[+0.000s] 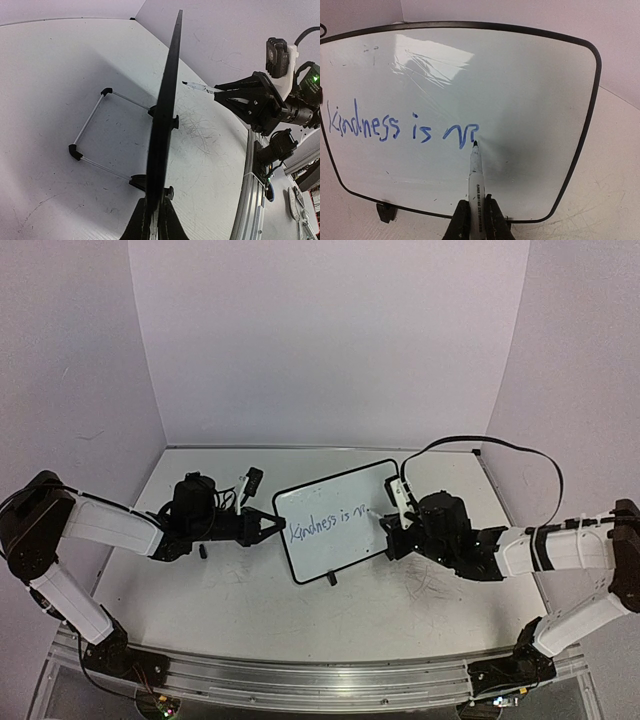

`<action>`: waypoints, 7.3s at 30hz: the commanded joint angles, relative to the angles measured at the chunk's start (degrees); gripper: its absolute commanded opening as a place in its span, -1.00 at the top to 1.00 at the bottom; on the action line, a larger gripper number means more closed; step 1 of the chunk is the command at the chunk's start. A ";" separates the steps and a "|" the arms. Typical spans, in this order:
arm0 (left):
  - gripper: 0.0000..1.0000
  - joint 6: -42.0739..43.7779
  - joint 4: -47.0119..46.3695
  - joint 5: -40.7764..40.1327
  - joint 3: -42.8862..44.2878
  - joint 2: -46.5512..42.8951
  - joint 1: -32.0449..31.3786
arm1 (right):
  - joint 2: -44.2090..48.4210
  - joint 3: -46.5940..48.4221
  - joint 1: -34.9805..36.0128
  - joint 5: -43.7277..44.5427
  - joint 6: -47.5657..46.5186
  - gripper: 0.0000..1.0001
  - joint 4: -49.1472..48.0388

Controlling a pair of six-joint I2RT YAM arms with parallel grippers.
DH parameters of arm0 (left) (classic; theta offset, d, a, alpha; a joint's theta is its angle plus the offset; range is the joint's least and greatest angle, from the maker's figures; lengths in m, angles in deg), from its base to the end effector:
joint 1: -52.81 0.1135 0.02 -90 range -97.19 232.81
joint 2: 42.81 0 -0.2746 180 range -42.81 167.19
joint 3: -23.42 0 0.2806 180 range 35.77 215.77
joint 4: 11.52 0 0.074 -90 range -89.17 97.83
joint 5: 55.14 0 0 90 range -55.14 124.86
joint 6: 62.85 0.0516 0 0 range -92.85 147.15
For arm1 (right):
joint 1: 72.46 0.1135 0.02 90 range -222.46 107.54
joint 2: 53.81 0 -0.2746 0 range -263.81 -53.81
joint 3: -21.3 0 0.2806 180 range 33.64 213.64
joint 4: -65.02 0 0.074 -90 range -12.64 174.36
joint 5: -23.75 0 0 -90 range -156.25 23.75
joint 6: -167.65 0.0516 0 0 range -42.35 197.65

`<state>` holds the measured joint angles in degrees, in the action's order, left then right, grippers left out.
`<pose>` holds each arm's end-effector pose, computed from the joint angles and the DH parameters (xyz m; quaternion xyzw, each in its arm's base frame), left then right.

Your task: Write a sentence on the whiteboard

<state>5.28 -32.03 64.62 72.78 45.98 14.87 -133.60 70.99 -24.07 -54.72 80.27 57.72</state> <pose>0.2550 -0.2313 0.1713 0.2577 0.7578 -0.4612 0.3828 0.2261 0.2391 0.1948 -0.2711 0.7851 0.1616 0.5330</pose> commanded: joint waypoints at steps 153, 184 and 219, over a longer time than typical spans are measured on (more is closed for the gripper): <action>1.00 2.43 3.07 -0.60 1.24 -0.11 0.04 | -3.61 3.02 -1.91 6.10 3.23 1.00 -4.42; 1.00 2.63 3.24 -0.69 1.15 0.16 0.05 | -3.02 0.43 -1.17 2.28 3.64 1.00 -3.35; 1.00 2.71 3.24 -0.54 1.19 0.10 0.04 | -3.62 3.26 -1.23 7.03 2.74 1.00 -5.66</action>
<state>6.13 -31.68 64.64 72.93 45.98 14.87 -136.79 71.59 -25.39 -49.15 83.59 54.94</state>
